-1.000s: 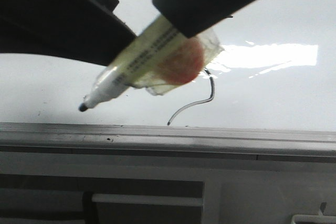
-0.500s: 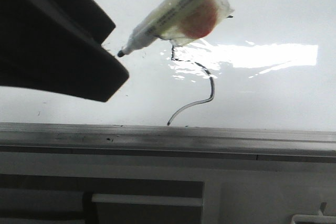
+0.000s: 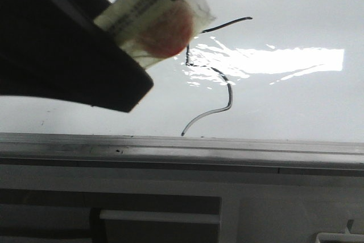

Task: Write number 5 on whiteboard

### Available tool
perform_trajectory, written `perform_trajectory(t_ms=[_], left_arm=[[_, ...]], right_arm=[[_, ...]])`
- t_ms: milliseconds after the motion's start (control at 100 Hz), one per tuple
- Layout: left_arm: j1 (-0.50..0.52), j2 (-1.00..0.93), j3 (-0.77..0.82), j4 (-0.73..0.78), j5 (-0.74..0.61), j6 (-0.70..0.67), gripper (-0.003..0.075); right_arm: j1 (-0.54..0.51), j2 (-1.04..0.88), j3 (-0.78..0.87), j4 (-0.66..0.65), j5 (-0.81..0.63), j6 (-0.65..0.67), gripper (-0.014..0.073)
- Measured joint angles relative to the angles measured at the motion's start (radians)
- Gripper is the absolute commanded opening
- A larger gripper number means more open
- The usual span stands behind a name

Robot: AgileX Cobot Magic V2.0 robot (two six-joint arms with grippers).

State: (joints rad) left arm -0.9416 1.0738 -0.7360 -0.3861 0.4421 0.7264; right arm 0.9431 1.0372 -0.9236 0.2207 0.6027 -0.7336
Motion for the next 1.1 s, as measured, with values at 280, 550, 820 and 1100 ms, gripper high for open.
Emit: perform_trajectory(t_ms=[280, 550, 820, 1100], left_arm=[[0.0, 0.039, 0.002, -0.096, 0.02, 0.006, 0.0372], [-0.005, 0.039, 0.002, -0.159, 0.067, 0.01, 0.0158], [-0.007, 0.039, 0.002, -0.166, 0.085, 0.01, 0.0434], [-0.007, 0.039, -0.022, -0.164, 0.116, 0.01, 0.0356]], right_arm=[[0.028, 0.0, 0.0, -0.003, -0.003, 0.0, -0.0053], [0.028, 0.0, -0.002, -0.008, -0.003, 0.0, -0.0053], [0.03, 0.0, -0.002, 0.006, 0.018, 0.0, -0.0053], [0.036, -0.002, -0.002, 0.015, 0.039, 0.0, -0.0053]])
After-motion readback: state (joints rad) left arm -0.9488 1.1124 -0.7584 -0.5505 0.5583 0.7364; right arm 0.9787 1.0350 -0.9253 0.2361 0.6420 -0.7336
